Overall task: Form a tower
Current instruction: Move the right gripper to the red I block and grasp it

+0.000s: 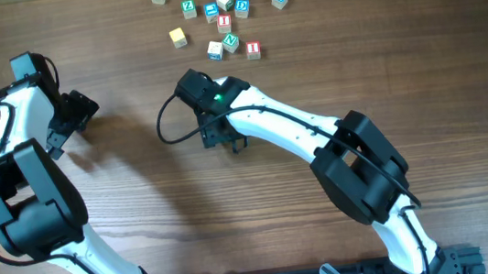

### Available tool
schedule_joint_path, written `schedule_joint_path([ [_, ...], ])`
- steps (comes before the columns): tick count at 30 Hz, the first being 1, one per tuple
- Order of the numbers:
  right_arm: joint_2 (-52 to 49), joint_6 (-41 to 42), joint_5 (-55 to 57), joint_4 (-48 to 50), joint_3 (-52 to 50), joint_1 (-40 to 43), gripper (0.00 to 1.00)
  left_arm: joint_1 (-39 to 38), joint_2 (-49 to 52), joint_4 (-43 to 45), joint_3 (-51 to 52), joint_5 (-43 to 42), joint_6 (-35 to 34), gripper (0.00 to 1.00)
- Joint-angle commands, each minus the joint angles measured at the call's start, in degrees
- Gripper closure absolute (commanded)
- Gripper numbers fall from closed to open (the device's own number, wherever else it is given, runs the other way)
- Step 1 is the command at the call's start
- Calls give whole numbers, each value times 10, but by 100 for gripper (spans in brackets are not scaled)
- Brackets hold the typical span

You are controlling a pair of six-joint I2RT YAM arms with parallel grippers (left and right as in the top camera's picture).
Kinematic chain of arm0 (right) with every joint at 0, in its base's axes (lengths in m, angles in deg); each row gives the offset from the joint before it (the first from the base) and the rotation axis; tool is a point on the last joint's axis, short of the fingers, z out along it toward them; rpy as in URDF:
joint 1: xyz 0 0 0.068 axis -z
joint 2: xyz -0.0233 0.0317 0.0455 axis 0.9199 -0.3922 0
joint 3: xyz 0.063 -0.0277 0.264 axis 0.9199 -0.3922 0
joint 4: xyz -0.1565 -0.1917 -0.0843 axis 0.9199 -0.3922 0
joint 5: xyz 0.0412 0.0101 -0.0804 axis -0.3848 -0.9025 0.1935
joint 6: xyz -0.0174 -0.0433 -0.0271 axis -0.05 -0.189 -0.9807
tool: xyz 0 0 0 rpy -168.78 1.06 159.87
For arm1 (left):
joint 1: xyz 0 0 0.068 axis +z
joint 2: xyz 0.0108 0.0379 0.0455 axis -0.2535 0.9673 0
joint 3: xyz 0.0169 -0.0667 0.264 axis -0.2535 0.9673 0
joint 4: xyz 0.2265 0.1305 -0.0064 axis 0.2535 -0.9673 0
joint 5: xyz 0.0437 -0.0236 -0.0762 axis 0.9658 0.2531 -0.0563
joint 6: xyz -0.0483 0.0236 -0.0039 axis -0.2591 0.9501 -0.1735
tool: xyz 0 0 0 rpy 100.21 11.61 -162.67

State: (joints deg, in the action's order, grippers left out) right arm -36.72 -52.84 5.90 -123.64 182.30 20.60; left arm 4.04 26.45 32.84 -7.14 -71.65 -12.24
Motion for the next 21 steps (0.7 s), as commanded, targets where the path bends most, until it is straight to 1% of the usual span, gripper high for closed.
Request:
schedule_joint_path([
  [1, 3, -38, 20, -22, 83, 10, 17, 2, 0, 0, 3, 5, -1, 0],
  [4, 19, -75, 21, -40, 177, 37, 17, 2, 0, 0, 3, 5, -2, 0],
  [6, 23, -75, 22, -38, 212, 53, 14, 2, 0, 0, 3, 5, -1, 0],
  [7, 23, -76, 22, -30, 223, 64, 11, 2, 0, 0, 3, 5, -1, 0],
  [8, 23, -78, 22, -9, 222, 83, 11, 2, 0, 0, 3, 5, -1, 0],
  [9, 22, -79, 21, 3, 219, 97, 14, 2, 0, 0, 3, 5, -2, 0],
  [11, 21, -79, 21, 28, 208, 122, 18, 2, 0, 0, 3, 5, -1, 0],
  [12, 18, -94, 21, 48, 199, 139, 28, 2, 0, 0, 3, 5, -1, 0],
  [13, 8, -123, 19, 63, 196, 153, 40, 2, 0, 0, 3, 5, -2, 0],
  [14, 0, -134, 19, 70, 196, 160, 43, 2, 0, 0, 3, 5, -2, 0],
  [16, -27, -150, 20, 84, 196, 172, 54, 2, 0, 0, 3, 5, -2, 0],
  [18, -58, -155, 19, 93, 196, 180, 67, 2, 0, 0, 3, 5, -2, 0],
  [19, -75, -174, 17, 101, 196, 182, 76, 2, 0, 0, 3, 5, -1, 0],
  [20, -87, -183, 17, 107, 196, 182, 81, 2, 0, 0, 3, 5, -1, 0],
  [21, -97, -193, 17, 111, 196, 182, 83, 2, 0, 0, 3, 5, -2, 0],
])
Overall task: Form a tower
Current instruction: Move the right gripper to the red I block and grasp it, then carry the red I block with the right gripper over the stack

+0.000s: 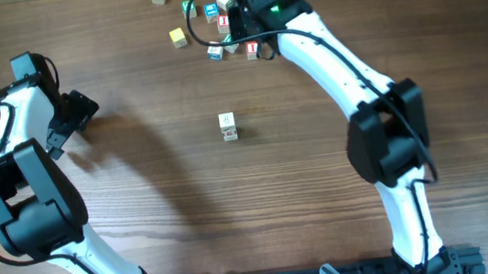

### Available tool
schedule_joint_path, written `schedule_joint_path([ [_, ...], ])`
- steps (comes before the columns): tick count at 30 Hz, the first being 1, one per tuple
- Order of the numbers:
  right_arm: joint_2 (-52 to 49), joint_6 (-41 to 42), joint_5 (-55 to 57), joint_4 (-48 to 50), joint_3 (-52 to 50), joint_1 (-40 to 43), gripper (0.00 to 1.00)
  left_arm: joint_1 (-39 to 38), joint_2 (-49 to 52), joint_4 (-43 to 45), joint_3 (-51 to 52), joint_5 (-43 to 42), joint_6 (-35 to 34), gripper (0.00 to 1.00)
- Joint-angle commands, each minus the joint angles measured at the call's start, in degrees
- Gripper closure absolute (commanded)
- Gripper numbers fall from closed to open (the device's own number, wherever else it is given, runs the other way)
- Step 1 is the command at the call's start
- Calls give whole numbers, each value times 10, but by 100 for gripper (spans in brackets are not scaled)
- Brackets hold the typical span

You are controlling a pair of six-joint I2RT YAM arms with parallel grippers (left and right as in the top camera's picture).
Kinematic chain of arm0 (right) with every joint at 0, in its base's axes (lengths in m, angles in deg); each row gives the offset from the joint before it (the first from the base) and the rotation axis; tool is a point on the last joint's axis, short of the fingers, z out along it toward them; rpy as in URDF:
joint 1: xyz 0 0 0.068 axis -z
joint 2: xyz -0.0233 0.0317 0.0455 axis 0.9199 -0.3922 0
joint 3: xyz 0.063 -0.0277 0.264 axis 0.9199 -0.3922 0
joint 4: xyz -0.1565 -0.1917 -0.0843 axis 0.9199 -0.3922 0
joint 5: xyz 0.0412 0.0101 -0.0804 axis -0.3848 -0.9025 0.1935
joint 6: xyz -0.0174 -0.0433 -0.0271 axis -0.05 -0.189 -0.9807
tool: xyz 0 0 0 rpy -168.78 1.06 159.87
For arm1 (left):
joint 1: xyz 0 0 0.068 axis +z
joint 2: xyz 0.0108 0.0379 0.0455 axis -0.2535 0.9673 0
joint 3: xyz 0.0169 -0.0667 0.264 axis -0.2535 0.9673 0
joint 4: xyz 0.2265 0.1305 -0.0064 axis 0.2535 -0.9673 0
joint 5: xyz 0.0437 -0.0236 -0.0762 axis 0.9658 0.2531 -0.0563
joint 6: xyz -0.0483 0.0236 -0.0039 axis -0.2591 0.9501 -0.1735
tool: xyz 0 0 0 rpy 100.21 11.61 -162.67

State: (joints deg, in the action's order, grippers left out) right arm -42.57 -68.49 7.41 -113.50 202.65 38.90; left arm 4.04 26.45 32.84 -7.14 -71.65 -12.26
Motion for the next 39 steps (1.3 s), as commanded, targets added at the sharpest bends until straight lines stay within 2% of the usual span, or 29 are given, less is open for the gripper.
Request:
schedule_joint_path([
  [1, -49, -38, 3, 12, -8, -1, 82, 2, 0, 0, 3, 5, -1, 0],
  [5, -77, -36, 34, 30, -8, -1, 62, 2, 0, 0, 3, 5, -1, 0],
  [8, -88, -36, 32, 24, -9, -1, 60, 2, 0, 0, 3, 5, -1, 0],
  [9, -88, -36, 32, 22, -13, -1, 56, 2, 0, 0, 3, 5, -1, 0],
  [10, -88, -36, 32, 20, -14, -1, 46, 2, 0, 0, 3, 5, -1, 0],
  [11, -88, -36, 32, 18, -14, -1, 44, 2, 0, 0, 3, 5, -1, 0],
  [19, -88, -17, 32, 7, -21, -1, 45, 2, 0, 0, 3, 5, -1, 0],
  [23, -88, -17, 32, 14, -36, -1, 53, 2, 0, 0, 3, 5, -1, 0],
  [25, -88, -17, 32, 20, -36, -1, 48, 2, 0, 0, 3, 5, -1, 0],
  [30, -88, -17, 32, 44, -36, -1, 48, 2, 0, 0, 3, 5, -1, 0],
  [39, -87, -17, 32, 14, -36, -1, 70, 2, 0, 0, 3, 5, -1, 0],
])
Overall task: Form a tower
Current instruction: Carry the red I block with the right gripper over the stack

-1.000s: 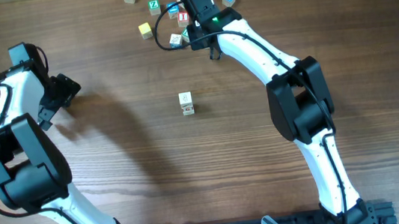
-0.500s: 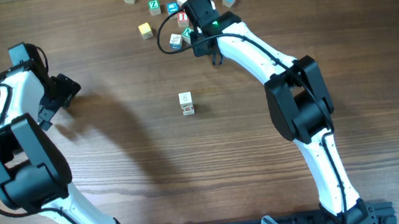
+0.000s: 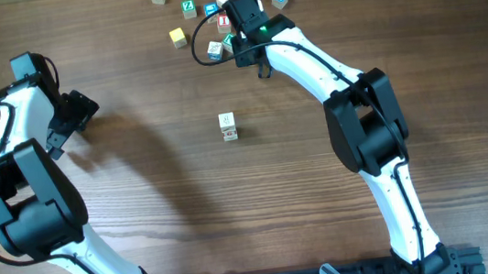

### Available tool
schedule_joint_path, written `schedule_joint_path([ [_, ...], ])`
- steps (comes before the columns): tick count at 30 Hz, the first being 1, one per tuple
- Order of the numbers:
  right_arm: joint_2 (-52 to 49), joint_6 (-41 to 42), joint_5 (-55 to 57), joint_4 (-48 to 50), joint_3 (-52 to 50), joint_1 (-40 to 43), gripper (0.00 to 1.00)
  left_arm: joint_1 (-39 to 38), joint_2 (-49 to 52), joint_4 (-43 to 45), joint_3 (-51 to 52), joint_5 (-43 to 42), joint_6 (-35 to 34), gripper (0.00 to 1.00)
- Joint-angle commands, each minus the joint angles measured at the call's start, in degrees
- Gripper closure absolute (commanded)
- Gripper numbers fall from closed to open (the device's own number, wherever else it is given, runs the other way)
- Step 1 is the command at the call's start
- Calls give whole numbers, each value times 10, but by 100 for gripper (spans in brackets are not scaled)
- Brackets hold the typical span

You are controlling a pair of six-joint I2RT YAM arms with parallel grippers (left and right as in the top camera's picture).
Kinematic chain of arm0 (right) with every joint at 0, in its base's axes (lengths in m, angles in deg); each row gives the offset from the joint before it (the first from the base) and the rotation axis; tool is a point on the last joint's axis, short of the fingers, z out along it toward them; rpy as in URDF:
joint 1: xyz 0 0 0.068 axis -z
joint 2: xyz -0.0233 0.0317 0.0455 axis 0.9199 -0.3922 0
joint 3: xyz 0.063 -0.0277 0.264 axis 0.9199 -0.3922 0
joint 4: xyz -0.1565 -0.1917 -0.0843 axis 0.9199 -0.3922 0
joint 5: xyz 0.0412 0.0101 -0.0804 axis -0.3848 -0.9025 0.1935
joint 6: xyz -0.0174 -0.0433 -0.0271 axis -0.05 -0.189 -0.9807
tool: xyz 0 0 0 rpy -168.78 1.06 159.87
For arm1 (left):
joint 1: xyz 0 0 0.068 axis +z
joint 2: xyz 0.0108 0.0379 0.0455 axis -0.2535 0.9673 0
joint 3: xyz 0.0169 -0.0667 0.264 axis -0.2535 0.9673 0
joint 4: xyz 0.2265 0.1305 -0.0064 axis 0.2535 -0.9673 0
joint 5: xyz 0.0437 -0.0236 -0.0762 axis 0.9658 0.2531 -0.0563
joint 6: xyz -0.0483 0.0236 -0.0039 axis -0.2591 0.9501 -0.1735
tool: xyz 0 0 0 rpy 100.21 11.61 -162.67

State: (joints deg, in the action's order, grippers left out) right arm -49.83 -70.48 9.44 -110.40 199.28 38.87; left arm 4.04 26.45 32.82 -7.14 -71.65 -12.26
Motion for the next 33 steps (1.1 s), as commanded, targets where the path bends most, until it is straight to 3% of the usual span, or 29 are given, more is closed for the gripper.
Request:
schedule_joint_path([
  [1, -11, 1, 12, -29, -2, -1, 71, 2, 0, 0, 3, 5, -1, 0],
  [4, 15, 1, 3, -72, -2, -1, 72, 2, 0, 0, 3, 5, -1, 0],
  [8, 32, 0, -150, -186, -2, -1, 71, 2, 0, 0, 3, 5, -1, 0],
  [12, 32, 14, -178, -286, -2, -1, 70, 2, 0, 0, 3, 5, -1, 0],
  [15, 32, 14, -190, -294, -2, -1, 52, 2, 0, 0, 3, 5, -1, 0],
  [17, 32, 14, -187, -292, -2, -1, 49, 2, 0, 0, 3, 5, -1, 0],
  [21, 32, 14, -133, -287, -2, -1, 51, 2, 0, 0, 3, 5, -1, 0],
  [25, 32, 14, -115, -272, -2, -1, 60, 2, 0, 0, 3, 5, -1, 0],
  [33, 32, 13, -115, -260, -2, -1, 60, 2, 0, 0, 3, 5, -1, 0],
])
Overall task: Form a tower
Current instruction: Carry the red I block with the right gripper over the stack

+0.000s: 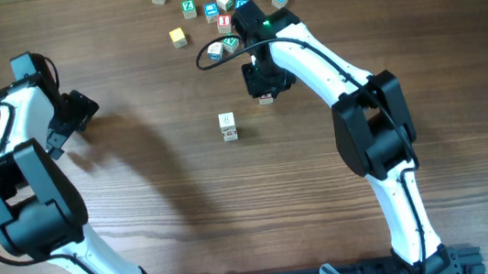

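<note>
A short stack of pale lettered blocks (228,126) stands at mid-table. My right gripper (265,90) hovers up and to the right of it, pointing down. A small pale block (266,99) shows between its fingers, and the gripper looks shut on it. Several loose letter blocks (224,21) lie in a cluster at the far edge, behind the right wrist. My left gripper (70,120) rests at the far left, away from all blocks, and its jaw state is unclear from above.
A lone block with a red letter and a plain tan block (178,37) lie left of the cluster. A blue block lies at its right. The right arm (328,63) spans the table's right half. A black rail runs along the near edge.
My right gripper was over the red-lettered block at the cluster's near right side. It is now nearer the stack with a block in it, and that spot in the cluster is bare.
My right gripper was first down over the spot at mid-table. It was then back at the far cluster, with the stack standing free. Later it was over the cluster's near right block, and now holds a block between cluster and stack. The left arm stayed still.
</note>
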### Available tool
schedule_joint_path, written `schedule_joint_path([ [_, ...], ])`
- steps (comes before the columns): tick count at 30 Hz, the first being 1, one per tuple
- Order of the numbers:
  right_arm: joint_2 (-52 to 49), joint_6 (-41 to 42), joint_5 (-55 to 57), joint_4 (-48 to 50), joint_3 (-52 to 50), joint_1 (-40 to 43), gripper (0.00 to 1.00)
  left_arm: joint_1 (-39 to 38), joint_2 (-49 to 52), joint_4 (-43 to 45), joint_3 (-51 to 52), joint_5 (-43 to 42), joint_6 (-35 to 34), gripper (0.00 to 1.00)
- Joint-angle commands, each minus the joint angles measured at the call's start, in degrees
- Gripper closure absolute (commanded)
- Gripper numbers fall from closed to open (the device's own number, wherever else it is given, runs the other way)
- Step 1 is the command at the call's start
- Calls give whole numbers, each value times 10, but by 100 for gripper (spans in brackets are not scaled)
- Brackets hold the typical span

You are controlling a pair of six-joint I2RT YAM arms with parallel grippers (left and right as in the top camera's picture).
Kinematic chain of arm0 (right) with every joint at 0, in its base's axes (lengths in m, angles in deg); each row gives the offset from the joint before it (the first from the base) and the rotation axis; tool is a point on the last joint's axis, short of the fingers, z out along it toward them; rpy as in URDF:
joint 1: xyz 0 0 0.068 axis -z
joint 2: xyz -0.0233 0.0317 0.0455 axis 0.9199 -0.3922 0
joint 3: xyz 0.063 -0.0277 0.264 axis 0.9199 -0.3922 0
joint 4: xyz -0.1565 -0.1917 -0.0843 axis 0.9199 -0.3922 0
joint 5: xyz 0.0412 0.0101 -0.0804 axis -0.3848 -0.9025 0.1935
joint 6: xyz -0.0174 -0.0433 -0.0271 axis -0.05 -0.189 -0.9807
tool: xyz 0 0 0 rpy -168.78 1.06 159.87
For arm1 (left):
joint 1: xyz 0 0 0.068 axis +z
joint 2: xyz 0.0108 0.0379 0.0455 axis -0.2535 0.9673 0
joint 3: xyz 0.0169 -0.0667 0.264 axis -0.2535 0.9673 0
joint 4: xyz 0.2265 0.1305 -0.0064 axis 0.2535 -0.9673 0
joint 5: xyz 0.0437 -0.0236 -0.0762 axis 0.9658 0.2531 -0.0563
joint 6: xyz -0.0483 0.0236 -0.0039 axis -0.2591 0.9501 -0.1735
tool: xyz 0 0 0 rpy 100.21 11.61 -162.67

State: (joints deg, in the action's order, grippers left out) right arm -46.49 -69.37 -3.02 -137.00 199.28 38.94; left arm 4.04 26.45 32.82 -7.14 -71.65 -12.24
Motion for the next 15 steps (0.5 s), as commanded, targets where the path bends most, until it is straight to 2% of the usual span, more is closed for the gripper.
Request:
schedule_joint_path([
  [1, -2, 0, 10, 5, -2, -1, 57, 2, 0, 0, 3, 5, -2, 0],
  [2, -2, 0, 10, 4, -2, 0, 53, 2, 0, 0, 3, 5, -2, 0],
  [3, -2, 1, 9, 4, -2, 0, 38, 2, 0, 0, 3, 5, -1, 0],
  [4, -2, 1, 4, 3, -2, 0, 0, 2, 0, 0, 3, 5, -1, 0],
  [6, -2, 2, -12, 0, -2, 0, 0, 2, 0, 0, 3, 5, -2, 0],
  [8, -2, 3, -9, -10, -2, 0, 37, 2, 0, 0, 3, 5, -1, 0],
  [10, -2, 22, 28, -13, -2, 0, 49, 2, 0, 0, 3, 5, -2, 0],
  [12, -2, 22, 29, -12, -2, -1, 52, 2, 0, 0, 3, 5, -2, 0],
  [15, -2, 22, 29, -12, -2, -1, 65, 2, 0, 0, 3, 5, -2, 0],
])
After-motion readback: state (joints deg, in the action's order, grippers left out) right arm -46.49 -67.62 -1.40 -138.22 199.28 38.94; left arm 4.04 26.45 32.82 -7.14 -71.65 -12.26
